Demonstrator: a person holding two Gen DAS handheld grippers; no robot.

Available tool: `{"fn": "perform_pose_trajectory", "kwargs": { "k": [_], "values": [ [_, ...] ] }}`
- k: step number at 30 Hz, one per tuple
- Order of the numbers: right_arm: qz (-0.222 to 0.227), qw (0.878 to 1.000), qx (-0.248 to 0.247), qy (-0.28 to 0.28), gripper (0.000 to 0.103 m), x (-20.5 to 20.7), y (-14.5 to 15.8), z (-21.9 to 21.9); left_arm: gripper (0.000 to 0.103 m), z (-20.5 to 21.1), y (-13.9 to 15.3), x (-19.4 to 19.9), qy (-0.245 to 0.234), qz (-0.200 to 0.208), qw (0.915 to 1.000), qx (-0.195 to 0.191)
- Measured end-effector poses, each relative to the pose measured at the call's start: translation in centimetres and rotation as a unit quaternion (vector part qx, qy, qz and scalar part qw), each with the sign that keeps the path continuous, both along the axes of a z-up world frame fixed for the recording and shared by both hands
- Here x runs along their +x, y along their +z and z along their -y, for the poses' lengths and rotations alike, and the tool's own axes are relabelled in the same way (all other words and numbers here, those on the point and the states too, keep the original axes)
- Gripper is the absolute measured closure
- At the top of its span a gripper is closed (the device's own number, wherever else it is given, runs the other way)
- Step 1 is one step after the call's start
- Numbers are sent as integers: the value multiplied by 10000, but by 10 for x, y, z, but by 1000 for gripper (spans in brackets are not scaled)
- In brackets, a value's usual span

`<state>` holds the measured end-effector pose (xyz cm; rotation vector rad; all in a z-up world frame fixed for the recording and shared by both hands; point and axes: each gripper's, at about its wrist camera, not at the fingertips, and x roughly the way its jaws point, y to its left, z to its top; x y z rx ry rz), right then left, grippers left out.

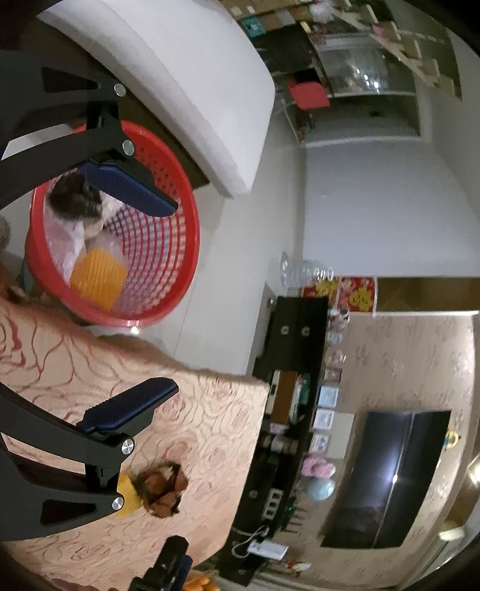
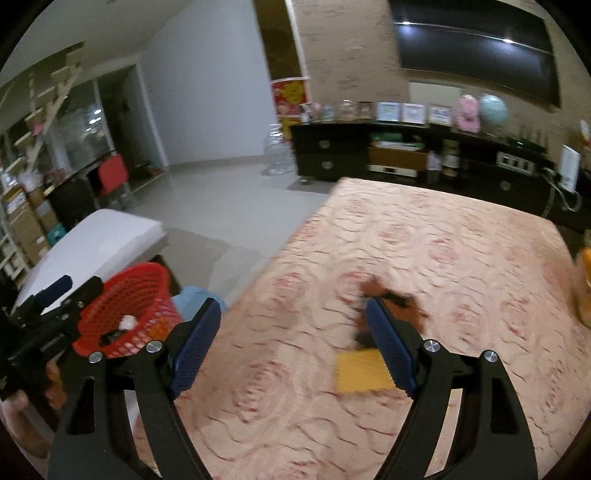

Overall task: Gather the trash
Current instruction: 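Move both open tools back over the bed toward the remaining foam net and brown cloth, then grasp the yellow foam net with the left tool while the right tool grasps the brown cloth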

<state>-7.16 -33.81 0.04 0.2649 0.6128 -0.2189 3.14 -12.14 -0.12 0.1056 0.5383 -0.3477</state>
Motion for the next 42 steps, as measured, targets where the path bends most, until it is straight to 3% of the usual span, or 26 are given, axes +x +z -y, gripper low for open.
{"fn": "perform_pose_trajectory", "kwargs": {
  "k": [7,17,30,39,40,42],
  "values": [
    [-150,9967,183,-780,25,-32,-24,57,18,28,-15,-4,-333,-226,9992,-2],
    [-293,9938,298,-1034,25,-36,-46,86,18,88,-54,-10,-1149,-675,9911,55],
    [-325,9900,785,-1124,25,-37,-62,112,18,183,-94,-25,-2585,-790,9611,570],
    [-370,9887,955,-1093,25,-34,-67,116,18,233,-118,-12,-2972,-1228,9447,640],
    [-380,9886,962,-1091,25,-34,-67,116,19,237,-121,-10,-3019,-1335,9417,650],
    [-392,9884,970,-1101,25,-34,-69,117,37,239,-125,-7,-3070,-1509,9377,613]
  ]
}}
